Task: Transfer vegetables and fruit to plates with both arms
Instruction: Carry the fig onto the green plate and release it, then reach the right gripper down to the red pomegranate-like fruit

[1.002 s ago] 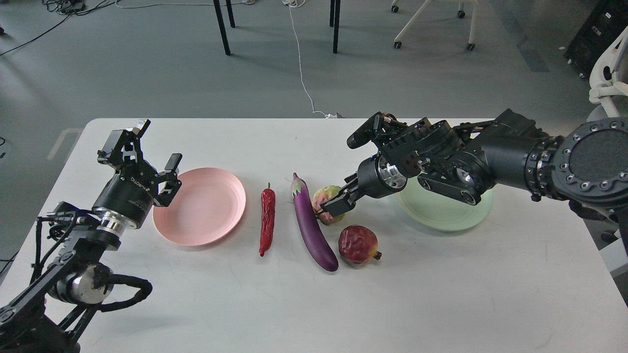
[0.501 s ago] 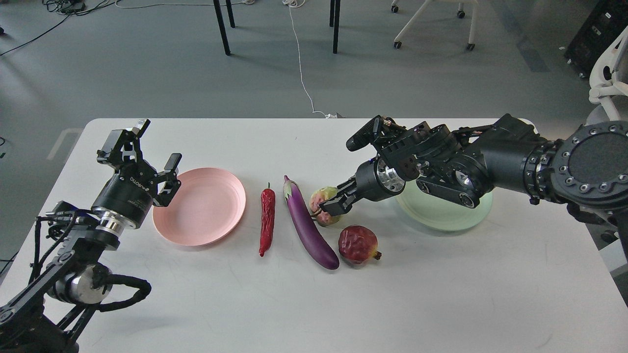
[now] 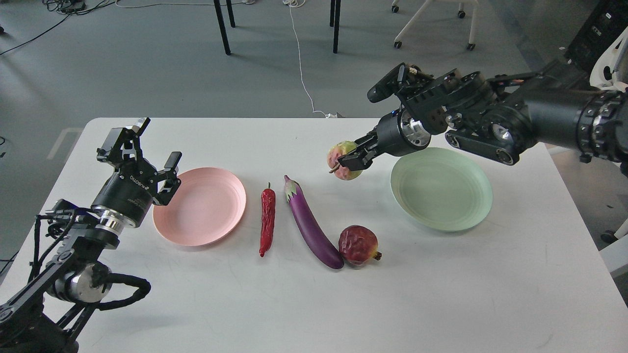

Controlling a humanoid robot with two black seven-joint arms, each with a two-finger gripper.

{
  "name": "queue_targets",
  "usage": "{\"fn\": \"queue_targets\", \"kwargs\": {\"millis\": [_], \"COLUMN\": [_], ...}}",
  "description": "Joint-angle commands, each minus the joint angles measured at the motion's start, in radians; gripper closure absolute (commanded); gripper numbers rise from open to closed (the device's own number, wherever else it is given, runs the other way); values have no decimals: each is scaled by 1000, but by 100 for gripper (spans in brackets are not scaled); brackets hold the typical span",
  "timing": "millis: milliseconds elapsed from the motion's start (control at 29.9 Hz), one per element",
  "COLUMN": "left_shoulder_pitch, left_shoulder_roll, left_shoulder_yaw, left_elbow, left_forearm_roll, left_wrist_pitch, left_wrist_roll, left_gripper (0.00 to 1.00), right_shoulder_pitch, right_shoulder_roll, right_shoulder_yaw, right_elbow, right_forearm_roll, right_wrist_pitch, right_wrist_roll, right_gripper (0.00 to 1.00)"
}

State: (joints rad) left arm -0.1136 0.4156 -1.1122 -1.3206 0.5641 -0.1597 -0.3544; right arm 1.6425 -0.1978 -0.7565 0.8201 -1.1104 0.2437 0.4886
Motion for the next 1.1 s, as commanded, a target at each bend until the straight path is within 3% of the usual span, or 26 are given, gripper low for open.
{"fn": "queue_targets", "kwargs": {"millis": [0, 301, 735, 868, 968, 1069], "left_shoulder_pitch": [-3, -3, -4, -4, -3, -3], "left_shoulder_roll": [-6, -12, -11, -11, -9, -8], "left_shoulder_yaw": [3, 5, 8, 8, 8, 8], "left_elbow": [0, 1, 0, 0, -2, -2], "left_forearm_roll": [0, 2, 3, 3, 3, 3], "left_wrist_pitch": [0, 0, 0, 0, 0, 0], "left_wrist_roll": [0, 0, 0, 0, 0, 0], "left_gripper": [2, 2, 2, 2, 2, 2], "right_shoulder_pitch": [23, -47, -227, -271, -286, -286], "right_shoulder_roll": [-113, -344, -292, -259, -249, -255], "right_shoulder_yaw": [-3, -52, -26, -18, -18, -14], "right_elbow": [13, 34, -90, -142, -157, -151], "right_forearm_roll": [-78, -180, -175, -175, -170, -164], "right_wrist_pitch": [0, -9, -139, -173, -181, -179], "right_wrist_roll": [0, 0, 0, 0, 0, 0], "right_gripper": [54, 52, 45, 37, 18, 6]}}
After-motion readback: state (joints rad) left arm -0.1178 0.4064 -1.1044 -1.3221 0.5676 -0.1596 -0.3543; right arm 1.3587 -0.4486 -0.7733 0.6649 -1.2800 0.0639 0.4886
